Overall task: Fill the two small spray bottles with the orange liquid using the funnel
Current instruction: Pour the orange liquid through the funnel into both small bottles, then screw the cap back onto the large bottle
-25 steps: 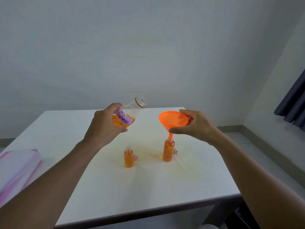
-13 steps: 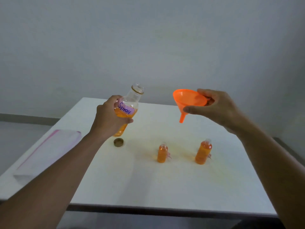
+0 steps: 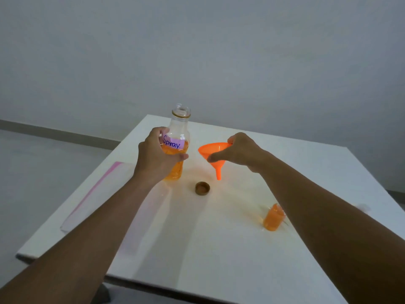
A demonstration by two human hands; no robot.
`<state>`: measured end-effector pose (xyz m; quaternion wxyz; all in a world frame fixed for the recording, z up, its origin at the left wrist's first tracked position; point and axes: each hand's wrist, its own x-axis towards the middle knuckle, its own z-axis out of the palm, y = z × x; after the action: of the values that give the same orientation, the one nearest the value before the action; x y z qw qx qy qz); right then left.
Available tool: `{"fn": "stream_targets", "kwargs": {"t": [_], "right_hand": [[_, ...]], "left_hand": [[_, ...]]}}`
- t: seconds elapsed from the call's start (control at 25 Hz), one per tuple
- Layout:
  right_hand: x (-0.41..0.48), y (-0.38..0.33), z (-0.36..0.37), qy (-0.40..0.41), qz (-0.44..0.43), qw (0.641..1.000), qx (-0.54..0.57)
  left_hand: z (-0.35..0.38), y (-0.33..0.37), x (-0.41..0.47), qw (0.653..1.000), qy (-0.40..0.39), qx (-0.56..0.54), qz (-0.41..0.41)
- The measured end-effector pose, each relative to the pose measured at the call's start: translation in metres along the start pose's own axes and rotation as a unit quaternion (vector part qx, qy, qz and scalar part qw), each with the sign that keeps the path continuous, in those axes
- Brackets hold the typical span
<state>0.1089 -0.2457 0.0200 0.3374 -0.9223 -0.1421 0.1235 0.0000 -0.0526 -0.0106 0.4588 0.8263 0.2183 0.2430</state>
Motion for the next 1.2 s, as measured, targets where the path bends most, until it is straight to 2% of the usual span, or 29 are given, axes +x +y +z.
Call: {"fn": "stream_targets", "kwargs": {"t": [0.24,0.48,0.88,0.96,1.04,1.12,1.2], "right_hand": [[0.016,-0.022,0.021,-0.023,0.018,0.998,-0.055],[0.023,-0.027,0.04,-0.003,0.01,0.993,-0.117],[0.014,-0.016,0.041,0.033,0.002,0.995,-0.096],[-0.004,-0.013,0.04,0.104,-0.045,0.991,-0.069],[-0.026,-0.002,0.046,0.172,-0.157,0.972,-0.034],[-0.042,0.011,0.056,0.13,-0.221,0.964,-0.064],[-0.052,0.019,0.07,0.035,-0.211,0.967,-0.139]], "left_hand": [[0.007,-0.007,0.011,1.0,-0.002,-0.011,0.005],[0.014,-0.01,0.012,1.0,0.002,-0.007,-0.003],[0.015,-0.018,0.011,1.0,-0.008,-0.014,-0.015],[0.008,-0.018,0.013,0.999,-0.041,-0.003,-0.017],[-0.001,-0.015,0.013,0.997,-0.076,0.01,-0.013],[-0.011,-0.012,0.016,0.995,-0.1,0.009,0.001],[-0.023,-0.012,0.021,0.991,-0.129,0.038,0.017]]}}
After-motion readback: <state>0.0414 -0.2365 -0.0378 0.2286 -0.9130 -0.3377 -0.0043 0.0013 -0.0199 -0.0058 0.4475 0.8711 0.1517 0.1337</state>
